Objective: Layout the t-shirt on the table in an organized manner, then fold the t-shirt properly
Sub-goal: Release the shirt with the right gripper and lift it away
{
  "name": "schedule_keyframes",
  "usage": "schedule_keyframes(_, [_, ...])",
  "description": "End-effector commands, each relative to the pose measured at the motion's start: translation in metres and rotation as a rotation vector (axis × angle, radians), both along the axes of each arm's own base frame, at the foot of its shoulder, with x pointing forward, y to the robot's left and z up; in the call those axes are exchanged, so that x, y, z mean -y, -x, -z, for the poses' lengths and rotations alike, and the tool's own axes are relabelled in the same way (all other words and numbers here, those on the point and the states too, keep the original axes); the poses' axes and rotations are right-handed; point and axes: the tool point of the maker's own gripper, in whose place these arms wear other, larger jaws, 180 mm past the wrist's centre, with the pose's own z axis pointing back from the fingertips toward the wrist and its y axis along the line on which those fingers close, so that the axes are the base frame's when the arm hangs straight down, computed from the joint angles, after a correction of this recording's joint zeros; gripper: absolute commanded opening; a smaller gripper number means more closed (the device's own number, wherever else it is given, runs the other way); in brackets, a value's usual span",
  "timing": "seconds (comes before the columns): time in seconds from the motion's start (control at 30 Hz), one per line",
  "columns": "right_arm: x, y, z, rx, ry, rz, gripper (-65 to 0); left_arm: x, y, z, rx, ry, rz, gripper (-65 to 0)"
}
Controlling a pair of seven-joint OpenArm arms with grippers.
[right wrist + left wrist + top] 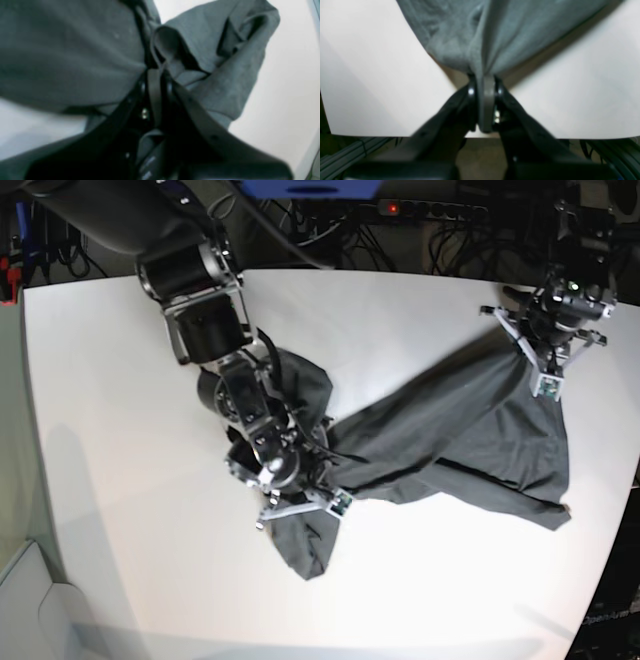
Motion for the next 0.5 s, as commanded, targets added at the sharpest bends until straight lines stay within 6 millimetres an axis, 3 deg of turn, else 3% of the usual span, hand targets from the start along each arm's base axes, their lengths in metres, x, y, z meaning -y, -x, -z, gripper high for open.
schedule_keyframes(0.0, [-0.001, -0.023, -0.039, 0.104, -0.038, 0.016, -65.0, -0.006, -0.004, -0.007, 0.025, -0.017, -0.001, -64.4])
schedule_keyframes(0.1, [0.015, -0.031, -0.085, 0.228, -0.100, 0.077, -65.0, -0.008, -0.003, -0.002, 0.011, -0.019, -0.006, -64.4])
schedule_keyframes(0.23, [0.036, -0.022, -0.145, 0.348, -0.091, 0.101, -65.0, -0.008, -0.003, -0.003, 0.011, -0.020, -0.004, -64.4])
schedule_keyframes(0.37, [0.071, 0.006, -0.199, 0.460, 0.004, 0.178, -65.0, -0.009, -0.004, -0.005, 0.017, -0.023, -0.001, -64.4])
schedule_keyframes(0.47, [0.106, 0.038, -0.223, 0.518, 0.079, 0.274, -65.0, -0.008, -0.005, -0.006, 0.022, -0.024, 0.003, -64.4])
